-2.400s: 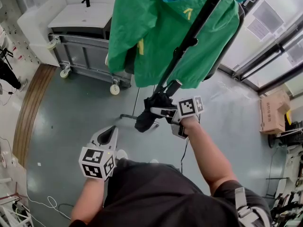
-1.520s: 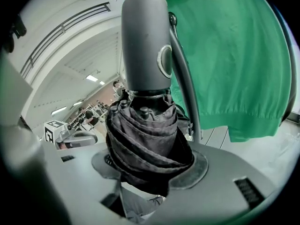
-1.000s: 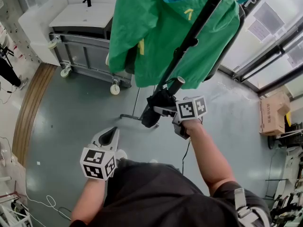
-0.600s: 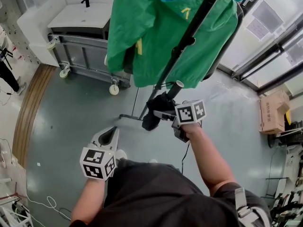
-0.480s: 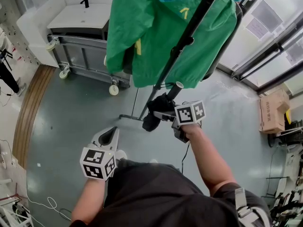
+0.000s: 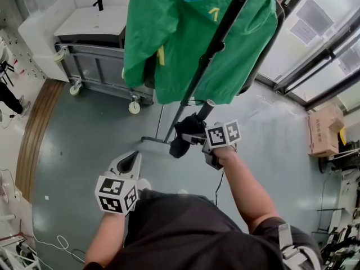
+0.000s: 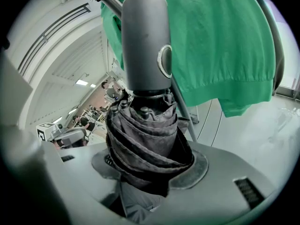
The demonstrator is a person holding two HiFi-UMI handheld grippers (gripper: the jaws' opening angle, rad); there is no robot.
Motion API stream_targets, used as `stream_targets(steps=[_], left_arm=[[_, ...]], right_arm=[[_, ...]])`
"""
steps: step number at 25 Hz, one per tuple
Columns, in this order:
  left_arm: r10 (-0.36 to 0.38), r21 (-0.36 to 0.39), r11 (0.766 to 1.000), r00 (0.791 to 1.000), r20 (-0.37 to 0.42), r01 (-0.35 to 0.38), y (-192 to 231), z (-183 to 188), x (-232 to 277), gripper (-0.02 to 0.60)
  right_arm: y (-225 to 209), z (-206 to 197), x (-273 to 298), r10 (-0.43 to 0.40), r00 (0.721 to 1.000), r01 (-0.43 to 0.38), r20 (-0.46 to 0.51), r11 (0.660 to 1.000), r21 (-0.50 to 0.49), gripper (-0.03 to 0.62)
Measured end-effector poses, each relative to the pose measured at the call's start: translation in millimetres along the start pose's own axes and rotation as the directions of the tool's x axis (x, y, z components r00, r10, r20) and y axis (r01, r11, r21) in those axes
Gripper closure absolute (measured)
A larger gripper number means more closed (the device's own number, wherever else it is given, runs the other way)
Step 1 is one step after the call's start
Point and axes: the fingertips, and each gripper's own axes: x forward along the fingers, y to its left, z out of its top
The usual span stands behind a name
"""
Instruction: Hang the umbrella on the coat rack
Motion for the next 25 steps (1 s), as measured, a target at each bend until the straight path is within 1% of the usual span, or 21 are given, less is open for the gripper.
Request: stream_targets(steps=[6, 11, 19, 25], left_arm=[[0.003, -0.001, 1.000, 1.000, -0.010, -0.003, -1.6, -3.5, -2.1, 0.566], [0.002, 0.006, 1.000, 1.000, -0.015, -0.002, -3.9, -3.5, -1.4, 0.566], [0.023, 0.012, 1.000, 0.999, -0.034, -0.022, -0.3, -5.5, -2.9, 0.566], [0.041, 0.007, 0.999, 0.999, -0.036, -0.041, 2.9, -6.6, -5.7, 0.566]], right_arm=[[-9.0, -21.9, 9.2, -0.022, 0.999, 0.023, -0.030, 0.999, 0.025, 0.368], [-18.1, -48.6, 24.8, -0.076, 0.994, 0.079, -0.075, 0.996, 0.038, 0.367], [-39.6, -100.8, 61.4, -0.154, 0.966, 0.161, -0.208, 0.987, 0.019, 0.367], [-67.2, -124.4, 93.2, -0.231, 0.944, 0.235, -0.235, 0.972, -0.009, 0.367]])
